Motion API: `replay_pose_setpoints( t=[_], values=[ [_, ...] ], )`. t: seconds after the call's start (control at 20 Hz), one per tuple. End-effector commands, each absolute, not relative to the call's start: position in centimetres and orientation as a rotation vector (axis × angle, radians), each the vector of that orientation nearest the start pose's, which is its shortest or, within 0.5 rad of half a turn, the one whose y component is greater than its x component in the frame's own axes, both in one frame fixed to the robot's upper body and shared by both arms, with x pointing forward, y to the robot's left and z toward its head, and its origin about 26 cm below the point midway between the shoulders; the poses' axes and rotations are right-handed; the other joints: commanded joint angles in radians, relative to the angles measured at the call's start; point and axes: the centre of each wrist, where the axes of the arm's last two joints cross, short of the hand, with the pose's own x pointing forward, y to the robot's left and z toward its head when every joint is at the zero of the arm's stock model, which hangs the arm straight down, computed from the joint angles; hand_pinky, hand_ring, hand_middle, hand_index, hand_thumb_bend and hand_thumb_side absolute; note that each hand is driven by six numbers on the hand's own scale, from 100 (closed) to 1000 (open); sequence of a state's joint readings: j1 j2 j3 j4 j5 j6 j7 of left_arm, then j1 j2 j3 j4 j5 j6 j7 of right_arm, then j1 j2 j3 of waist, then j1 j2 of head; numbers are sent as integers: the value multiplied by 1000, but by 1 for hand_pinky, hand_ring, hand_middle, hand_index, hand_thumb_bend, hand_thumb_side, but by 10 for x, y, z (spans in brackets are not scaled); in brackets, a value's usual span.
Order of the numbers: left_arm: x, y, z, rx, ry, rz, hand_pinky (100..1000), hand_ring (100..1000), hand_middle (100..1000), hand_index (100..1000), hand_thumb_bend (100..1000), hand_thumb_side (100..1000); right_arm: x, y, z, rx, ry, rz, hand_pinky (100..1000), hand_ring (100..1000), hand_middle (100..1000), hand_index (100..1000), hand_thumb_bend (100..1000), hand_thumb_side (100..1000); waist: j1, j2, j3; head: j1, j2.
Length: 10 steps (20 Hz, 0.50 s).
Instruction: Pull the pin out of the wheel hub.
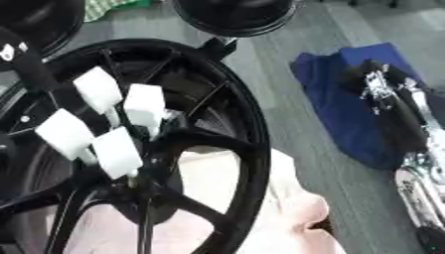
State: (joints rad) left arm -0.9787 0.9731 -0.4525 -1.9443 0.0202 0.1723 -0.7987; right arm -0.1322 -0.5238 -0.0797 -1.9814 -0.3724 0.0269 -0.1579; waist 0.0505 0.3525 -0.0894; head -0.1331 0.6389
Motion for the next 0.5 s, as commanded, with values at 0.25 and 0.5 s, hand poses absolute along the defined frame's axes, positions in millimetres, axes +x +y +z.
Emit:
replay_pose_setpoints(
  t=[0.25,0.5],
  values=[
    [302,211,371,360,-1533,-1990,889,713,714,829,355,419,279,-323,190,-119,-2115,117,825,680,638,592,100,577,-3,-5,-5,11,-12],
    [306,210,366,337,-1493,-2010,890,713,710,835,355,388,280,-322,190,-117,-2115,114,825,680,638,592,100,579,-1,1,-7,14,-11]
  ],
)
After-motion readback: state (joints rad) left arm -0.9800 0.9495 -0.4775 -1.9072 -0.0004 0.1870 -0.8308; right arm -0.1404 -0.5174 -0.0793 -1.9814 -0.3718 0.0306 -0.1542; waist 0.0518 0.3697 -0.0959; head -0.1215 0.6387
